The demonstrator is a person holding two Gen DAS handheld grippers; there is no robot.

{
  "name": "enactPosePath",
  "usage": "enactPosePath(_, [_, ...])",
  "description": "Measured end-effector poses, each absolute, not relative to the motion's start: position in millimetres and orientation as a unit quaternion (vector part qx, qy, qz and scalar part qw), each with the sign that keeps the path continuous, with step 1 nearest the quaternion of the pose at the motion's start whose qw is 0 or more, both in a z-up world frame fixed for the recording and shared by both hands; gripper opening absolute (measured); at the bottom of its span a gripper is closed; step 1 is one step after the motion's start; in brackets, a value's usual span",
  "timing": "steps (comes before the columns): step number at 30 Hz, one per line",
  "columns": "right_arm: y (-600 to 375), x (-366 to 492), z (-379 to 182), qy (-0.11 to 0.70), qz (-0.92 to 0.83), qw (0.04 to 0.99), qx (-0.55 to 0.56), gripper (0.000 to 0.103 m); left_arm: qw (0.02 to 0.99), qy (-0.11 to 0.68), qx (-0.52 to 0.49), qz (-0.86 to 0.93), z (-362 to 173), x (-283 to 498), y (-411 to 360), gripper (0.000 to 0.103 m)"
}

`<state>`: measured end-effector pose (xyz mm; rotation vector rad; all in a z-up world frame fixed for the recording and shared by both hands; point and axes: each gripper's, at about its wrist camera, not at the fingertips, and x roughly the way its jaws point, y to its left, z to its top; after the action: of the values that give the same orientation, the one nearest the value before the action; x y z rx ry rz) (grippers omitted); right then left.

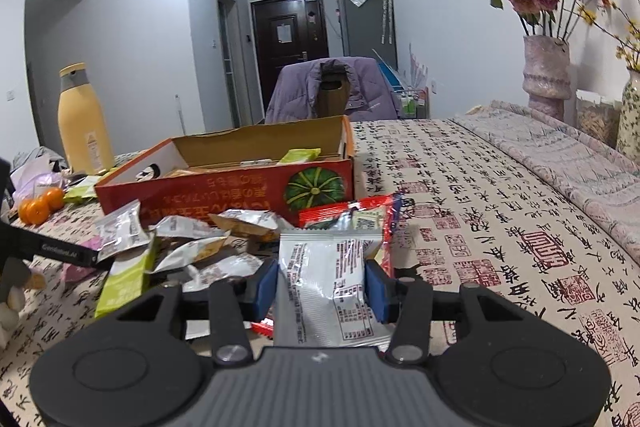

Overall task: Organize snacks
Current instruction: 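Grasp the pink packet with the left gripper and lift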

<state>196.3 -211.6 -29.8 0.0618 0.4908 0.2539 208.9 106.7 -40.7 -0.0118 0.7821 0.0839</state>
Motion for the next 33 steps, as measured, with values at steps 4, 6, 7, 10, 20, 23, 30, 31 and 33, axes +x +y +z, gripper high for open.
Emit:
enactPosePath(4, [-213,200,-32,0.245,0.12,0.961,0.033,0.046,0.926,0.375,-0.009,0.03,-39,207,105,0.09])
enactPosePath(6, [-213,201,-34,0.248,0.119,0.961,0.034,0.046,0.927,0.373,-0.01,0.03,-38,205,104,0.083])
enactPosePath(7, [-213,201,-34,0.249,0.12,0.96,0.035,0.046,0.928,0.371,-0.011,0.03,-37,203,104,0.08])
enactPosePath(10, [-213,201,-35,0.249,0.123,0.96,0.034,0.046,0.931,0.364,-0.014,0.031,-36,198,105,0.068])
enactPosePath(20, [-212,199,-35,0.249,0.125,0.96,0.033,0.046,0.937,0.345,-0.02,0.06,-33,179,104,0.066])
enactPosePath(23, [-211,198,-35,0.249,0.127,0.96,0.032,0.046,0.94,0.333,-0.022,0.066,-28,172,104,0.066])
enactPosePath(30, [-210,197,-34,0.247,0.13,0.96,0.032,0.046,0.953,0.294,-0.026,0.069,-10,151,98,0.066])
enactPosePath(31, [-210,196,-34,0.246,0.13,0.96,0.032,0.046,0.955,0.287,-0.027,0.068,-6,148,97,0.066])
enactPosePath(33, [-210,196,-33,0.245,0.131,0.96,0.031,0.046,0.959,0.276,-0.028,0.063,0,142,94,0.066])
